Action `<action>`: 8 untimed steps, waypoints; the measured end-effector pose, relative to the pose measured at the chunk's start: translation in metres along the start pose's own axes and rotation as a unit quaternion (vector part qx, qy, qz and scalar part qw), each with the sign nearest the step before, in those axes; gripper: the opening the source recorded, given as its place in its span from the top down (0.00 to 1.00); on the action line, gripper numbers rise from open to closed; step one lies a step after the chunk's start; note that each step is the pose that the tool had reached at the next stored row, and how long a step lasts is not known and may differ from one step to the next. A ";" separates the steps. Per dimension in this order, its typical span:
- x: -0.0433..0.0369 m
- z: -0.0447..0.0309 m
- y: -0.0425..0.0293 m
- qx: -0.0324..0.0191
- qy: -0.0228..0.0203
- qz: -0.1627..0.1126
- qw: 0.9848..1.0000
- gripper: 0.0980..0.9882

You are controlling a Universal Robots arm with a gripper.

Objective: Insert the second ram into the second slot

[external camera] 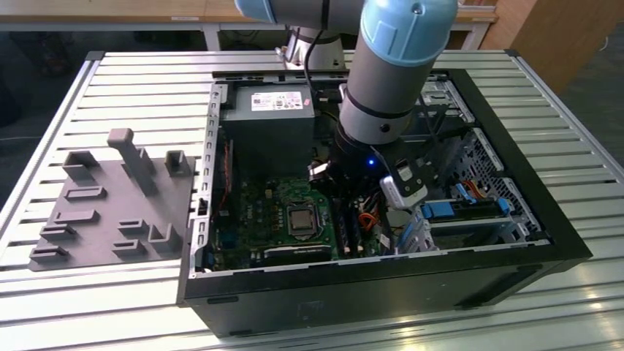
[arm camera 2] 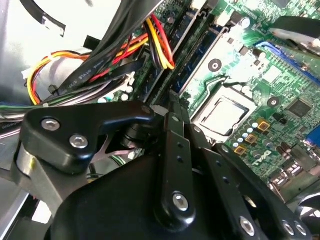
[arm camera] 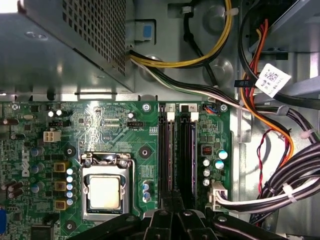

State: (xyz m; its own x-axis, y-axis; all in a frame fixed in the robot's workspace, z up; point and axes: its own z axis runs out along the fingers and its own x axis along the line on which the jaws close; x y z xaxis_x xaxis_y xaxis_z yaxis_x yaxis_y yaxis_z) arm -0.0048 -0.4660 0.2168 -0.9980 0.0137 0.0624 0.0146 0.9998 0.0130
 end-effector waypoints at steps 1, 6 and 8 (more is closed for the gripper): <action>0.0001 -0.0019 0.0003 -0.001 0.000 0.000 1.000 0.99; 0.0008 -0.0117 -0.0001 0.001 0.000 0.000 1.000 0.99; 0.0009 -0.0132 0.0000 0.001 0.000 0.000 1.000 0.99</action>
State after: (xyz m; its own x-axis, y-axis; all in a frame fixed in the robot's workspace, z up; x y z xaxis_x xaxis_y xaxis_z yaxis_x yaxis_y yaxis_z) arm -0.0049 -0.4662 0.2301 -0.9979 0.0138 0.0629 0.0145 0.9998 0.0119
